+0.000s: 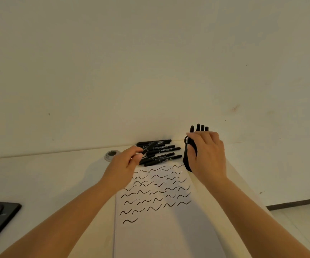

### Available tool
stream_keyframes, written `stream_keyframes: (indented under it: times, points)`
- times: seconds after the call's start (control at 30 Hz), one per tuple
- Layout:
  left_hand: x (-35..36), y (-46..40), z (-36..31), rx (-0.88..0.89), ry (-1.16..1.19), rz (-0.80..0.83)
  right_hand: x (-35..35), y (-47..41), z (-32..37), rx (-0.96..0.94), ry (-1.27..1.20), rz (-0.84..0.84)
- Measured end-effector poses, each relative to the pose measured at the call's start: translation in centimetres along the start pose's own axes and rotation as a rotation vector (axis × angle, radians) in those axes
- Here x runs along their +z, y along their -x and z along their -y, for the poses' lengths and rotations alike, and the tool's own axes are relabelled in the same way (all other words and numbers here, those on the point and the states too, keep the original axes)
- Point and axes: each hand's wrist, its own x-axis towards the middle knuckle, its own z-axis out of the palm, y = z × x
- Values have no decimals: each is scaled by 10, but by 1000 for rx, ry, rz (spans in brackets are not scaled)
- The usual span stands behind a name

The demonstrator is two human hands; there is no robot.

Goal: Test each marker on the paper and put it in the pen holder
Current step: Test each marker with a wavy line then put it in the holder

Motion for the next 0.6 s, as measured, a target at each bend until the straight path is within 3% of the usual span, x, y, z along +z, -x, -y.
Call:
stream_keyframes:
  times: [0.07, 0.2, 0.4, 0.6]
  points:
    - [1, 16, -18, -5, 118, 30, -3, 19, 22, -27, -242, -13]
    - [9, 48, -40, 16, 151, 64, -3, 51, 67, 311, -845, 361]
    - [3, 94, -31, -105, 80, 82, 4, 75, 81, 699, -991, 242]
    - [-12, 119, -32, -66, -153, 200, 5, 98, 100, 642, -1061, 466]
